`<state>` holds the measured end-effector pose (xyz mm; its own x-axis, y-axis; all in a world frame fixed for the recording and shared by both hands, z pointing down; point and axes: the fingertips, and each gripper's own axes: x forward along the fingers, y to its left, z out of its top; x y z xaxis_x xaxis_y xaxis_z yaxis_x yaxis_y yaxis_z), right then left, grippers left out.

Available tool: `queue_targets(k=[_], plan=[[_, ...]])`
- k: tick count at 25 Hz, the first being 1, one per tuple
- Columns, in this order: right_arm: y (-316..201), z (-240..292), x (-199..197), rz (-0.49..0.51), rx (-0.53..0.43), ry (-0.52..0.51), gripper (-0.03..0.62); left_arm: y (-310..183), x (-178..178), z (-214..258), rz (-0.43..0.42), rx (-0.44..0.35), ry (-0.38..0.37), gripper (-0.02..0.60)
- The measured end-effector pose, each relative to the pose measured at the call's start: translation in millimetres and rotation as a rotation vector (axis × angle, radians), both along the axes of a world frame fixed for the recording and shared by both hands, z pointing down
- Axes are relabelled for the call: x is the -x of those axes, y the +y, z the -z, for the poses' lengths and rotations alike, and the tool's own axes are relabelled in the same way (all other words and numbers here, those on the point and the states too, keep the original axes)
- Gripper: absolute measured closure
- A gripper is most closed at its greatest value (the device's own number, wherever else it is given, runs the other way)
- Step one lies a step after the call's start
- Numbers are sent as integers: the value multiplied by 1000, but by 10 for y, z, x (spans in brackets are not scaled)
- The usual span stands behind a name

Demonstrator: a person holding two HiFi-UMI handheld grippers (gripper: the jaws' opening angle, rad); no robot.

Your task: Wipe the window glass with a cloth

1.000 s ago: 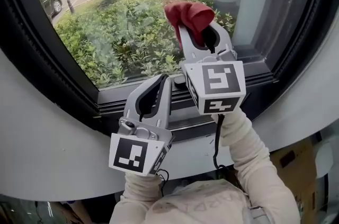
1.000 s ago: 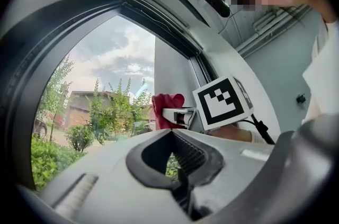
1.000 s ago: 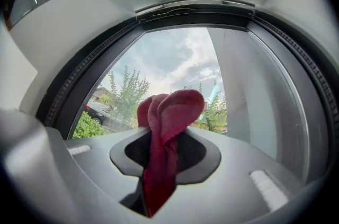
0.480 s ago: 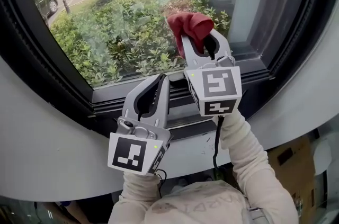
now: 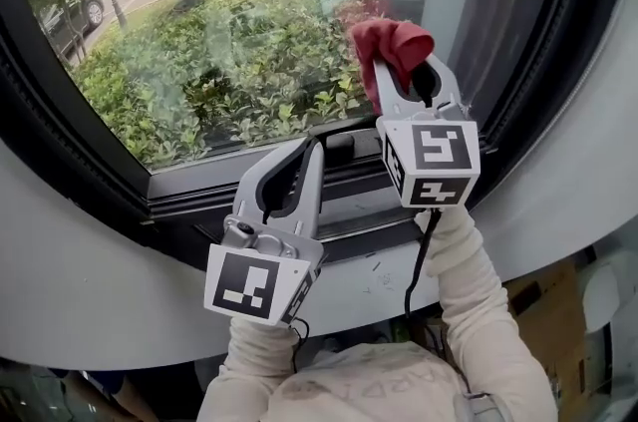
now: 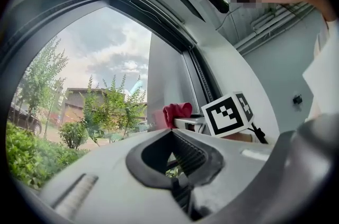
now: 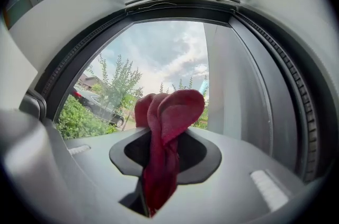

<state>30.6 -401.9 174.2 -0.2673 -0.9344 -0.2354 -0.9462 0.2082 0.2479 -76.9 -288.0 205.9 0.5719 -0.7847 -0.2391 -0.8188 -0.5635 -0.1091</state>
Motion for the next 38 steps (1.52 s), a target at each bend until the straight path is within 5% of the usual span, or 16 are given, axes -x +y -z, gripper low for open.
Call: queue_targets(k=[17,38], plan=[[-162,54,-1215,-94,5,-23,462,-170,-840,102,-49,-7,-12,581],[-144,-480,-1127,-91,53,-174,474,-197,-704,12,-35,-1,-26,581]])
